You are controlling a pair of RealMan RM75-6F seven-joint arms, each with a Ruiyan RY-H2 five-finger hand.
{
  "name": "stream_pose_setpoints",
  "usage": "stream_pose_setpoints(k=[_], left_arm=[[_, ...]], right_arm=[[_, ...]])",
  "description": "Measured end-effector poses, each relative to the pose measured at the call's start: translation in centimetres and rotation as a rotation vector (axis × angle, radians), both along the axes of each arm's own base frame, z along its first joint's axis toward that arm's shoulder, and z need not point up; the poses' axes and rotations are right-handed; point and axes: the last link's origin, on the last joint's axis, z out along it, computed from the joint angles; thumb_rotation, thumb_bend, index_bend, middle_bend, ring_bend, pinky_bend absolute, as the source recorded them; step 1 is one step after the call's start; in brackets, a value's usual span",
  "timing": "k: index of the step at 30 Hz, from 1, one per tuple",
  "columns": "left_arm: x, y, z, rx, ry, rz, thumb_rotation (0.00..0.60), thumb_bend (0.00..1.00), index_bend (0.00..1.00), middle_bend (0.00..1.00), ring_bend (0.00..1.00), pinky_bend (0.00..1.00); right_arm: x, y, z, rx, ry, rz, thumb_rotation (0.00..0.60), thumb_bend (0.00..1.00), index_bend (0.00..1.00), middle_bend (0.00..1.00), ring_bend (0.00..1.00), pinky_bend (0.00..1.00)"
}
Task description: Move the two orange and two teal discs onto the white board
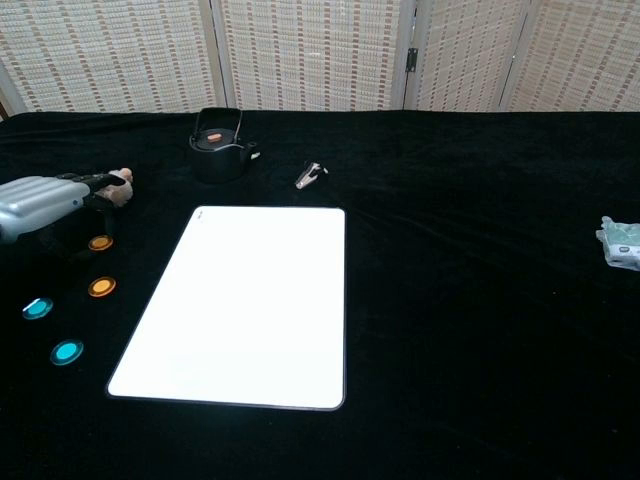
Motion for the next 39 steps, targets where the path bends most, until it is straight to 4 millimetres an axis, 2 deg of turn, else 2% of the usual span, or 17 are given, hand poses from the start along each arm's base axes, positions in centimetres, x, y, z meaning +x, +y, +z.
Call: stream_pose_setpoints(k=[9, 15, 19, 26, 28, 32, 35, 39], left_arm=[[1.6, -0.2, 0.6, 0.006, -0.049, -0.053, 0.6, 0.44, 0.55, 0.0, 0.0, 0.0], [4.8, -0.4, -0.2, -0.023, -0.099, -0.127, 0.6, 0.44, 0.54, 0.0, 0.0, 0.0], [7.7, -0.1, -1.5, -0.05, -0.118, -0.182, 0.6, 0.44, 0.54, 0.0, 0.0, 0.0], [10.8, 0.3, -3.8, -0.096, -0.106, -0.223, 0.6, 0.44, 0.53, 0.0, 0.0, 0.0], [11.3, 0.3, -4.3, -0.106, -0.102, -0.229, 0.6, 0.44, 0.47, 0.0, 0.0, 0.0], [11.7, 0.2, -4.9, -0.122, -0.083, -0.227, 0.6, 0.39, 0.28, 0.0, 0.0, 0.0], [12.0, -0.1, -5.1, -0.127, -0.077, -0.229, 0.6, 0.38, 0.28, 0.0, 0.0, 0.0], [11.8, -0.6, -4.3, -0.111, -0.076, -0.237, 0.6, 0.38, 0.36, 0.0, 0.0, 0.0]], right_arm=[[0.1, 0.2, 0.1, -0.009, 0.002, 0.006, 0.6, 0.51, 0.0, 0.0, 0.05, 0.0], [0.0, 0.5, 0.4, -0.016, 0.002, 0.001, 0.6, 0.51, 0.0, 0.0, 0.05, 0.0], [-0.2, 0.6, 0.5, -0.017, -0.005, -0.007, 0.6, 0.51, 0.0, 0.0, 0.05, 0.0], [-0.8, 0.8, 0.5, -0.018, -0.012, -0.019, 0.6, 0.51, 0.0, 0.0, 0.05, 0.0], [-0.9, 0.9, 0.5, -0.02, -0.013, -0.023, 0.6, 0.51, 0.0, 0.0, 0.05, 0.0], [-1.0, 0.9, 0.6, -0.023, -0.017, -0.024, 0.6, 0.51, 0.0, 0.0, 0.05, 0.0], [-1.0, 0.8, 0.5, -0.022, -0.019, -0.019, 0.6, 0.51, 0.0, 0.0, 0.05, 0.0], [-0.9, 0.7, 0.5, -0.018, -0.021, -0.011, 0.6, 0.51, 0.0, 0.0, 0.05, 0.0]])
